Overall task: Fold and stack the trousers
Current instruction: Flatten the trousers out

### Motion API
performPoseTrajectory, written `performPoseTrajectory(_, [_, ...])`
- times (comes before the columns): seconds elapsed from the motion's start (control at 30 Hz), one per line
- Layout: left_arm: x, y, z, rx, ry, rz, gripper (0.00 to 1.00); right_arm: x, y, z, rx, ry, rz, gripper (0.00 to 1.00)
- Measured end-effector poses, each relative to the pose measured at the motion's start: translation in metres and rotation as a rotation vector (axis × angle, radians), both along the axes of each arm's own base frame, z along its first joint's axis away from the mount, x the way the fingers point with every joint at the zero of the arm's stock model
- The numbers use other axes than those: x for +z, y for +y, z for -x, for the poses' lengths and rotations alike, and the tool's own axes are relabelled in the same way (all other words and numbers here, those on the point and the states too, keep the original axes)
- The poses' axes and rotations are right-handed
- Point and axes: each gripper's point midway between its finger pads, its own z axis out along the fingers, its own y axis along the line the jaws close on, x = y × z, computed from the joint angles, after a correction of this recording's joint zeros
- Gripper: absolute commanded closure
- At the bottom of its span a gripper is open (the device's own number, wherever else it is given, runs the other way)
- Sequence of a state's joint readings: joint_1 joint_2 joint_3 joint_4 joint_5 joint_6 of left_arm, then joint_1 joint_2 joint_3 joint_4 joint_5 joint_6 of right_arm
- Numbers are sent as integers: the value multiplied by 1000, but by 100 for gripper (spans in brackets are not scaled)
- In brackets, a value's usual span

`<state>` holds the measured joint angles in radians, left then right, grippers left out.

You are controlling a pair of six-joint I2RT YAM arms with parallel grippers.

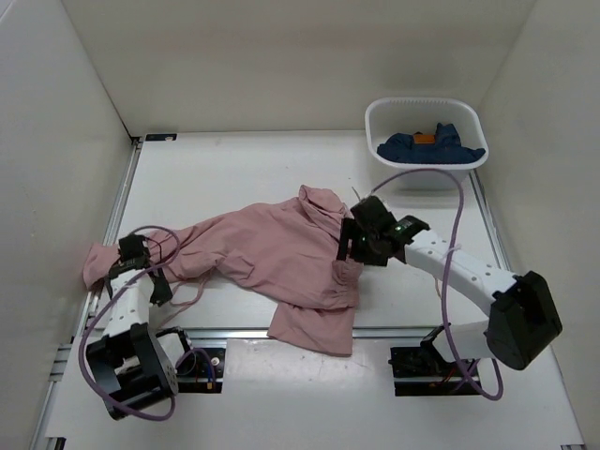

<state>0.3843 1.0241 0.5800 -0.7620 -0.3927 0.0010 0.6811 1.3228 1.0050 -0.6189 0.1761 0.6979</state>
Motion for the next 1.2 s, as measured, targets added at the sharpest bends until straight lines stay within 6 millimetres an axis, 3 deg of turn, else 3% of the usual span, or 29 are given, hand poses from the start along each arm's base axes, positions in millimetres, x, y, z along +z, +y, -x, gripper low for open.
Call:
performPoseTrajectory(0.07, [-24,-5,18,8,82,23,0,-31,-2,21,6,107,5,19])
performPoseTrajectory(0.1, [-27,-4,18,10,92,26,0,-44,-4,32,21,160,22,19])
performPoseTrajectory(0.33, [-9,20,-53,1,-54,-2,0,-81,21,77,219,362,75,19])
performPoseTrajectory(0.4, [-12,22,-66,-7,-67,12,0,-93,24,91,257,412,80,34])
performPoseTrajectory(0.43, [-16,22,-68,-9,-60,21,0,-99,22,96,264,438,92,64])
performPoseTrajectory(0.47, [-21,21,-67,-11,-46,31,0,-101,19,98,267,459,103,83])
performPoseTrajectory(0.5, [-26,20,-65,-11,-27,42,0,-102,18,98,260,467,104,96])
performPoseTrajectory(0.6, [-24,20,-64,-11,-32,44,0,-101,7,97,203,480,119,100])
performPoseTrajectory(0.7, [-6,20,-63,-5,-81,25,0,-80,-30,87,70,409,169,100])
performPoseTrajectory(0.83, [18,24,-60,9,-132,3,0,-22,-112,55,-275,191,134,100])
performPoseTrajectory(0.9, [22,24,-60,12,-129,7,0,-9,-144,55,-397,140,144,100])
performPoseTrajectory(1.1, [-4,16,-47,12,3,74,0,-26,-173,68,-465,273,254,100])
performPoseTrajectory(1.2, [-16,12,-41,11,58,107,0,-13,-197,61,-537,273,271,100])
